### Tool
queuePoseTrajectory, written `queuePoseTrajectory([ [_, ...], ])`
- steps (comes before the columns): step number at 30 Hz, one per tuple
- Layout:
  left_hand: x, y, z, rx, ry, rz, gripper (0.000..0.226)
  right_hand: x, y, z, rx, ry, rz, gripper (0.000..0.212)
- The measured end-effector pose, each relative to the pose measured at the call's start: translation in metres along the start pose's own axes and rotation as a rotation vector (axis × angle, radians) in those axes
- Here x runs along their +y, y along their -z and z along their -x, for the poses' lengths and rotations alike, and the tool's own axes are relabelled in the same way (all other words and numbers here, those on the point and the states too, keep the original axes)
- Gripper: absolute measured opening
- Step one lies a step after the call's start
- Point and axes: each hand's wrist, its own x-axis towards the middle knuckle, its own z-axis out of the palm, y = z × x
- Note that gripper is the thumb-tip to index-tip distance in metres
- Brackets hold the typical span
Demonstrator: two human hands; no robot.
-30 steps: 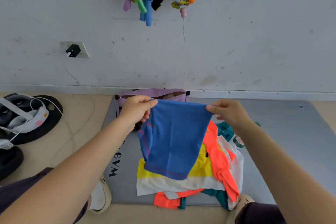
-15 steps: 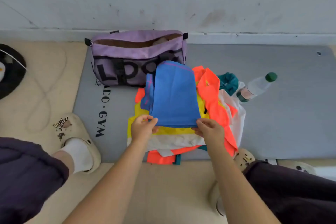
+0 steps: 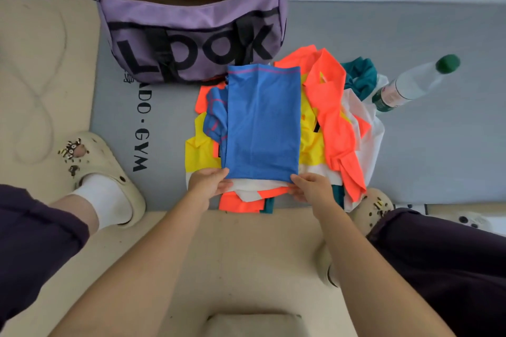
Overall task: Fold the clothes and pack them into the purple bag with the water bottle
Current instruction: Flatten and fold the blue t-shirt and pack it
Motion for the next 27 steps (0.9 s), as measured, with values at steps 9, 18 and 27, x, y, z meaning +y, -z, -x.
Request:
queuePoseTrajectory([
  [9,0.008,0.023,-0.001,-0.074,0.194,-0.677,0.041,-0.008,0.018,0.001,-0.108,-0.098,0.748,0.037],
  [18,0.068,0.004,-0.041,0.328,-0.328,-0.414,0.044,-0.064,-0.064,-0.010,-0.049,0.659,0.790,0.051],
  [27,0.084,0.019,-0.063,0.153,-0.313,-0.238,0.022,-0.060,-0.079,-0.036,-0.145,0.592,0.865,0.065],
])
